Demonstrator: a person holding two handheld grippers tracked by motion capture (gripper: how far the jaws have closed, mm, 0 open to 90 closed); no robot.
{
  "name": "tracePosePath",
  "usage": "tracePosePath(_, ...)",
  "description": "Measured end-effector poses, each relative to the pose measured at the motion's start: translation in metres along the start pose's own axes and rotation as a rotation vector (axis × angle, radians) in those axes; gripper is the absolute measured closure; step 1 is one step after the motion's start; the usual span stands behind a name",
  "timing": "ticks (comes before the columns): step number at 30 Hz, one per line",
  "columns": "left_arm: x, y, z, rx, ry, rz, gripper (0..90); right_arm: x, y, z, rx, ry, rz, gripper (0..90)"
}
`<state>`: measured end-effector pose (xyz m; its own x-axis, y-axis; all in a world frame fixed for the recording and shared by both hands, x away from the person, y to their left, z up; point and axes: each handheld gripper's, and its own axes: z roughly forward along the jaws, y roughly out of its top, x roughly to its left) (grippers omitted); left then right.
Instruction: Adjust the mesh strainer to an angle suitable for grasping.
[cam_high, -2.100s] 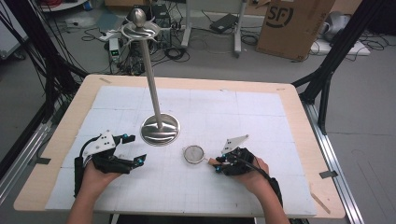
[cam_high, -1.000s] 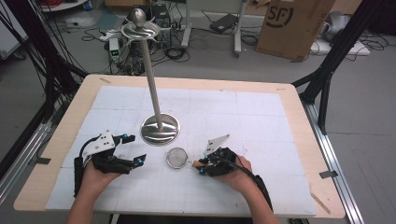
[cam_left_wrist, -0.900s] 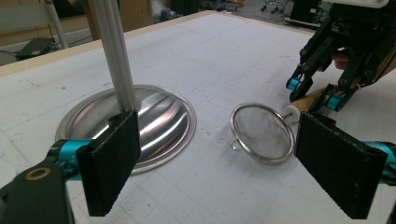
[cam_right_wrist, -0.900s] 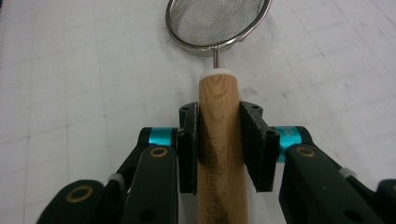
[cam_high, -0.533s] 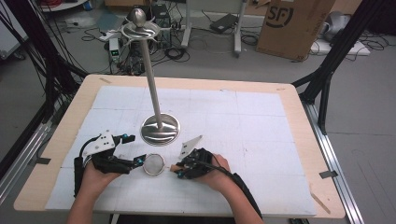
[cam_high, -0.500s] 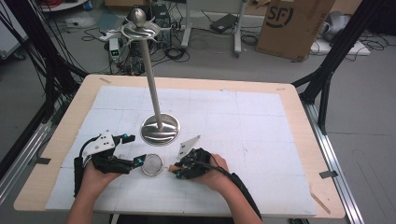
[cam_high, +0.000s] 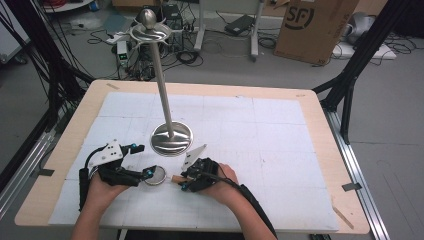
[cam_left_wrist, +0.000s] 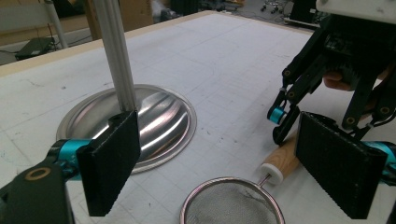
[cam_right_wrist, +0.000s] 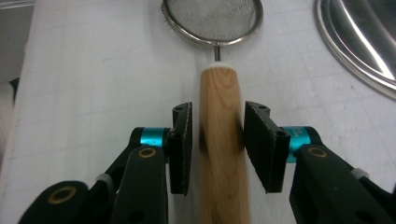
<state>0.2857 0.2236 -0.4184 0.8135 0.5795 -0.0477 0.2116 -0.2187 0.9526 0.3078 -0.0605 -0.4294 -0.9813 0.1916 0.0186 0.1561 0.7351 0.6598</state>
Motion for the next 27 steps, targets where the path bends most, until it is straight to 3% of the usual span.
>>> tracePosePath(7,0.0,0.0,0.001,0.005,-0.001,-0.001,15.4,0.005,-0.027,-0.023,0.018,-0.03,0.04,62.1)
tracePosePath(11,0.0,-0.001,0.002,0.008,-0.001,0.002,15.4,0.004,-0.034,-0.024,0.027,-0.031,0.043,66.2)
tracePosePath(27,0.0,0.0,0.0,0.004,0.002,0.002,15.4,0.006,-0.016,-0.006,0.011,-0.002,-0.026,68.9)
